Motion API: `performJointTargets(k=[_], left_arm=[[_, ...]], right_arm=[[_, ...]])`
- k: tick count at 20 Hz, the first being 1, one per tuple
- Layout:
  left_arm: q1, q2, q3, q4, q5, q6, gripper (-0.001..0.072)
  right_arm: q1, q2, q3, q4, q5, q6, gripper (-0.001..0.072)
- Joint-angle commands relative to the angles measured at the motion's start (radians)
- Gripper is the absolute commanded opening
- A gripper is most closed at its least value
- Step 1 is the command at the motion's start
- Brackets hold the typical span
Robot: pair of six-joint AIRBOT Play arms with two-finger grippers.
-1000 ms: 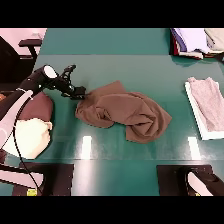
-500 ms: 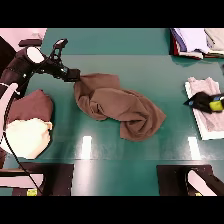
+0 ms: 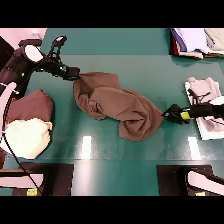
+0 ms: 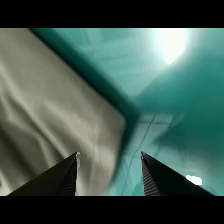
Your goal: Fold the shirts.
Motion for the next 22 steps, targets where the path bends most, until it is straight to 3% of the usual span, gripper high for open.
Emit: performJointTargets(k=[1,2,3,7,16,22], left_arm=[[0.001,0.001,0.001,0.000,-0.001,-0.001,0.0022],[0.001,0.004,0.001,0.000,-0.002,-0.001,0.0022],[0.001,0.013,0.002,0.001,-0.003,-0.001,0.0022],[0.001,0.144,0.060,0.050,-0.001,-0.001,0.0022],[0.001,0.574,0.463,0.084,0.000,-0.004,0.0021],[0.001,0.655,0.592,0.096,-0.002,-0.006,0.0020]], right_arm=[[0.093,-0.108,0.063,0.015,-0.080,-0.016,0.0279],[0.111,-0.121,0.092,0.012,-0.084,-0.027,0.0100],[0.123,-0.122,0.123,0.012,-0.083,-0.071,0.0015],[0.100,0.023,0.298,0.012,-0.072,-0.101,0.0015],[-0.099,0.466,0.848,0.011,0.150,-0.099,0.0015],[-0.288,0.529,1.048,0.013,0.302,-0.055,0.0014]])
